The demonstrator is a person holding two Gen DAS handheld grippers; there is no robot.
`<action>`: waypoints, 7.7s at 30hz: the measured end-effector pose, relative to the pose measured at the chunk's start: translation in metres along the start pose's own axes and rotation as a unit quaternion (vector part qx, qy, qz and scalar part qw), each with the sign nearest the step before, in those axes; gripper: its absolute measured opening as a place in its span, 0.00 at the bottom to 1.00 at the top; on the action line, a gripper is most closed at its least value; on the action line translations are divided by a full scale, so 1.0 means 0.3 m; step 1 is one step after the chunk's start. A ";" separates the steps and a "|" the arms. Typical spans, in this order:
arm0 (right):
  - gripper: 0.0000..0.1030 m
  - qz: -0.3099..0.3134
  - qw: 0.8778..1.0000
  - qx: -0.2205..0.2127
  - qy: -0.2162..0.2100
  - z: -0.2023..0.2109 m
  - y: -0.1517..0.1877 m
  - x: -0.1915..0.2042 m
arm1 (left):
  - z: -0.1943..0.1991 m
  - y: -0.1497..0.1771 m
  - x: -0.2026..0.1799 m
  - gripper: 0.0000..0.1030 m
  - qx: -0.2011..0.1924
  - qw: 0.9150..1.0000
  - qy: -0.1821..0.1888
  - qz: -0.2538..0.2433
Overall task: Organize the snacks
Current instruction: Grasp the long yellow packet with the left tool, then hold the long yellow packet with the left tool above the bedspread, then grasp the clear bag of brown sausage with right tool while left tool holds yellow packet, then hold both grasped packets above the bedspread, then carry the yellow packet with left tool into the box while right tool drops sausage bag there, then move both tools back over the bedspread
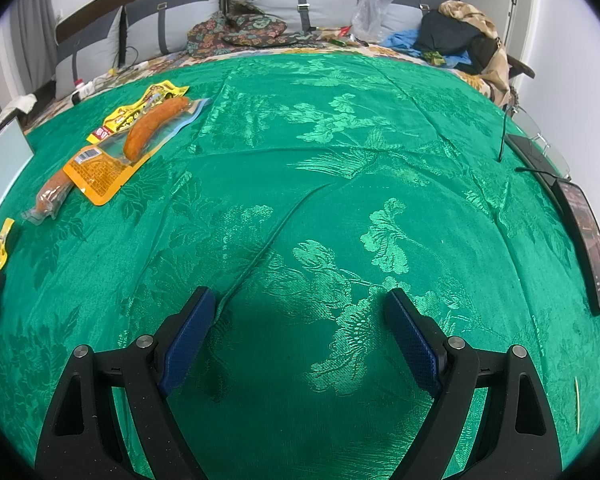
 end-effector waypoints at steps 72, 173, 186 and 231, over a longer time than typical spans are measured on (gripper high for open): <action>0.52 0.098 0.979 0.131 -0.124 -0.119 -0.178 0.682 | -0.003 0.001 0.000 1.00 0.000 1.000 0.000 0.000; 0.45 -0.045 0.972 0.130 -0.189 0.162 -0.059 0.249 | 0.369 0.080 0.151 0.38 0.044 0.977 0.186 0.092; 0.46 0.117 0.910 0.072 -0.392 0.483 -0.304 1.121 | 0.596 0.051 0.834 0.39 -0.021 0.980 0.040 0.192; 0.82 0.046 0.998 0.003 -0.037 0.027 -0.022 0.120 | 0.012 -0.022 -0.275 1.00 -0.003 0.999 0.028 -0.039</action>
Point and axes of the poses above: each gripper's, at about its wrist camera, not at the fingertips, and z roughly against the way its jaws point, x to its left, y to its underside, the point moved 1 cm from there along -z, roughly the way its jaws point, and after that the axes turned 5 degrees about -y, right-handed, at the moved point
